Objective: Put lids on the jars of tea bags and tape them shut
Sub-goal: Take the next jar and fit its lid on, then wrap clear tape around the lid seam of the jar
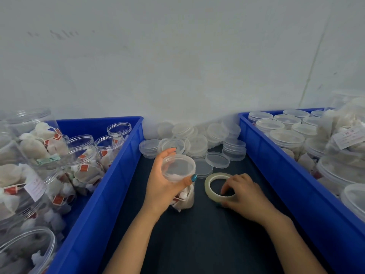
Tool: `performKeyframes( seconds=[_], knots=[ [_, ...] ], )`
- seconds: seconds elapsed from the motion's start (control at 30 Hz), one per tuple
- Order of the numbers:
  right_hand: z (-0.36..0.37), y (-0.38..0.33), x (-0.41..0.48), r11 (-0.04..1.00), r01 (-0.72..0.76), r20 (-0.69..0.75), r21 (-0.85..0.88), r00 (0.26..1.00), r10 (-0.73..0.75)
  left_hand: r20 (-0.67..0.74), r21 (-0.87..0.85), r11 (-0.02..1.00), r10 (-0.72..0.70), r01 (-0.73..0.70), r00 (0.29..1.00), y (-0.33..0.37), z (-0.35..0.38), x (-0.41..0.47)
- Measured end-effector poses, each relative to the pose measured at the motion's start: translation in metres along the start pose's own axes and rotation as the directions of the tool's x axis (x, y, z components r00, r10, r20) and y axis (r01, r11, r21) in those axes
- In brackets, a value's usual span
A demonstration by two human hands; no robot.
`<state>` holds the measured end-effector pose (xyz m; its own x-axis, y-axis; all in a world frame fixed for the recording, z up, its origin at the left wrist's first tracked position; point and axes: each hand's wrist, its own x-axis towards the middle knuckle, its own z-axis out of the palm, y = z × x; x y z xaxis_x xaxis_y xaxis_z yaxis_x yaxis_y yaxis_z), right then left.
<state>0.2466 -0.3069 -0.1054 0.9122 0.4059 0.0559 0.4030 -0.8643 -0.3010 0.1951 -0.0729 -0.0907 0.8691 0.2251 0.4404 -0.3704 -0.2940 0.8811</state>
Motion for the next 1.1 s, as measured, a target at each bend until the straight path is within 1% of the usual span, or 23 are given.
performKeyframes(
  seconds=[0.07,0.1,0.13,0.17,0.2,0.23,0.27,0.3,0.37,0.4,0.43,0.53,0.63,0.8,0.93,1.0,1.1],
  knots=[
    [0.001,-0.001,0.0,0.997,0.058,-0.05,-0.052,0.997,-0.061,-0.004,0.0,1.0,0.01,-0.01,1.0,0.0,0.006,0.0],
    [0.001,-0.001,-0.001,0.998,0.068,-0.064,-0.003,0.996,-0.068,0.002,-0.01,1.0,0.01,-0.01,1.0,0.0,0.008,0.0],
    [0.0,-0.002,-0.002,0.99,0.065,-0.074,0.124,0.996,-0.056,0.018,-0.029,1.0,0.009,-0.008,1.0,0.0,0.009,-0.001],
    [-0.002,-0.005,-0.004,0.955,0.065,-0.096,0.289,0.995,-0.038,0.034,-0.051,0.999,0.005,-0.003,0.999,0.0,0.009,-0.002],
    [-0.003,-0.009,-0.006,0.898,0.076,-0.139,0.434,0.99,-0.017,0.039,-0.06,0.998,0.004,-0.002,0.999,0.0,0.009,-0.004],
    [-0.005,-0.015,-0.008,0.845,0.11,-0.212,0.524,0.977,0.004,0.023,-0.045,0.999,0.02,-0.019,1.0,0.001,0.009,-0.005],
    [-0.007,-0.021,-0.01,0.809,0.153,-0.289,0.567,0.957,0.021,-0.018,0.001,0.998,0.066,-0.066,0.998,0.003,0.008,-0.006],
    [-0.006,-0.028,-0.012,0.784,0.21,-0.36,0.584,0.933,0.018,-0.071,0.077,0.987,0.148,-0.143,0.986,0.005,0.007,-0.007],
    [-0.004,-0.039,-0.016,0.778,0.333,-0.472,0.534,0.88,-0.053,-0.132,0.282,0.908,0.355,-0.309,0.925,0.009,0.005,-0.009],
    [-0.002,-0.044,-0.017,0.79,0.383,-0.511,0.478,0.853,-0.105,-0.127,0.37,0.857,0.429,-0.359,0.894,0.01,0.005,-0.01],
    [-0.001,-0.049,-0.019,0.8,0.425,-0.54,0.424,0.828,-0.154,-0.104,0.434,0.814,0.472,-0.387,0.875,0.012,0.006,-0.012],
    [0.001,-0.056,-0.023,0.823,0.494,-0.6,0.281,0.759,-0.251,-0.017,0.547,0.73,0.499,-0.41,0.866,0.017,0.012,-0.019],
    [0.001,-0.057,-0.023,0.857,0.497,-0.632,0.137,0.71,-0.311,0.021,0.643,0.649,0.515,-0.406,0.857,0.02,0.017,-0.023],
    [-0.002,-0.058,-0.024,0.869,0.495,-0.597,-0.017,0.692,-0.406,0.014,0.718,0.571,0.561,-0.399,0.828,0.02,0.017,-0.022],
    [-0.002,-0.058,-0.025,0.872,0.483,-0.606,-0.079,0.672,-0.427,0.008,0.736,0.538,0.6,-0.411,0.8,0.022,0.017,-0.023],
    [-0.002,-0.06,-0.024,0.877,0.474,-0.624,-0.073,0.665,-0.411,0.032,0.754,0.468,0.674,-0.461,0.738,0.022,0.017,-0.024],
    [-0.005,-0.053,-0.02,0.915,0.402,-0.673,-0.006,0.676,-0.301,0.173,0.723,0.288,0.804,-0.627,0.569,0.023,0.025,-0.034]
  ],
)
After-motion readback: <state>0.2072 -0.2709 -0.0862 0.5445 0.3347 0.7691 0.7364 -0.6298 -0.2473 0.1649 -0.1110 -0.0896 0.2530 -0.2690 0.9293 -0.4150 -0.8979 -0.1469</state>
